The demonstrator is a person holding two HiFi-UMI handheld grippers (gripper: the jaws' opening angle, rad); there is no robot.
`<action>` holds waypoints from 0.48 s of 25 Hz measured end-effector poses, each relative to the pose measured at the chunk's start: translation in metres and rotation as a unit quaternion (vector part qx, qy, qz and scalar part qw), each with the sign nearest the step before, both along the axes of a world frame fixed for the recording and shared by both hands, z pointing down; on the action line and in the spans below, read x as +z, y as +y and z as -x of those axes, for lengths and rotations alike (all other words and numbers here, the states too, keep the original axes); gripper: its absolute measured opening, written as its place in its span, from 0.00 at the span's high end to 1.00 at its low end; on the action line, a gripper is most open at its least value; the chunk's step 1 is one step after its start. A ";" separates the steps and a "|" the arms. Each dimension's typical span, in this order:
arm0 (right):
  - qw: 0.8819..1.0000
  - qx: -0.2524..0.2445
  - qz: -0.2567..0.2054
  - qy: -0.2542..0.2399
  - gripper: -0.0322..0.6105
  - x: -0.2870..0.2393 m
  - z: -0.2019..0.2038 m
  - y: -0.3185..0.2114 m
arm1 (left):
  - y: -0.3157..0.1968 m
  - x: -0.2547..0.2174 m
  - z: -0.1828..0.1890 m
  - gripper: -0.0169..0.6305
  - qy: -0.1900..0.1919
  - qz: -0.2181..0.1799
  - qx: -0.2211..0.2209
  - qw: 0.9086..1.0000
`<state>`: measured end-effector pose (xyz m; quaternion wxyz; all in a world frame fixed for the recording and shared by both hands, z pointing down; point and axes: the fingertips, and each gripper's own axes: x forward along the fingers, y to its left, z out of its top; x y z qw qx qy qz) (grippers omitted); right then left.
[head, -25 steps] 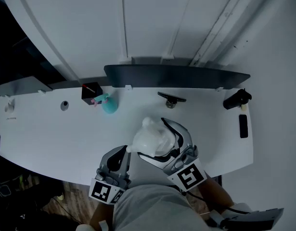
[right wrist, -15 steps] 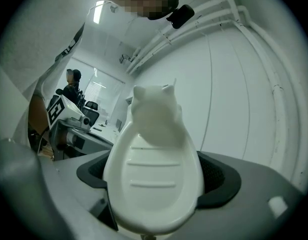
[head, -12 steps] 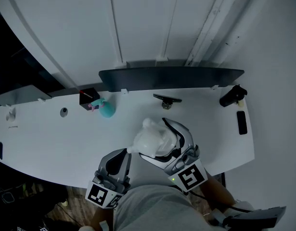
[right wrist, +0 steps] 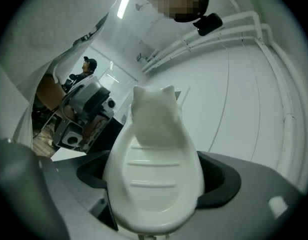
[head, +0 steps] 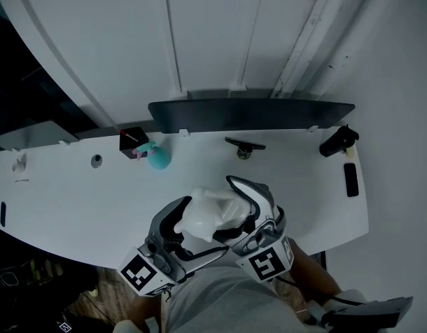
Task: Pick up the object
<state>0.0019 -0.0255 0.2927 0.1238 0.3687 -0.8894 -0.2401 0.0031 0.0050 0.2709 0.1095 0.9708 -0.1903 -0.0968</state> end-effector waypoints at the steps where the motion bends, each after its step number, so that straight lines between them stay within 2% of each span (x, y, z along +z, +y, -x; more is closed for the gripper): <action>1: 1.000 -0.004 -0.010 0.011 0.16 0.000 0.004 0.002 | 0.000 -0.001 -0.004 0.24 0.001 -0.001 0.007 1.000; 4: 0.998 -0.013 -0.040 0.044 0.16 0.001 0.012 0.009 | 0.001 -0.005 -0.014 0.24 0.009 0.000 0.018 1.000; 6: 0.997 -0.018 -0.056 0.056 0.16 0.001 0.017 0.014 | -0.003 -0.009 -0.015 0.28 0.018 -0.008 0.005 1.000; 7: 0.996 -0.019 -0.060 0.058 0.16 0.000 0.019 0.015 | -0.006 -0.010 -0.013 0.36 0.020 -0.015 -0.009 1.000; 8: 0.996 -0.019 -0.063 0.058 0.16 0.000 0.020 0.016 | -0.009 -0.011 -0.012 0.51 0.019 -0.022 -0.022 0.999; 10: 0.996 -0.018 -0.067 0.059 0.16 -0.001 0.020 0.017 | -0.011 -0.011 -0.010 0.57 0.013 -0.033 -0.041 0.999; 12: 0.996 -0.020 -0.072 0.058 0.16 -0.003 0.020 0.019 | -0.011 -0.012 -0.009 0.59 0.013 -0.040 -0.052 0.998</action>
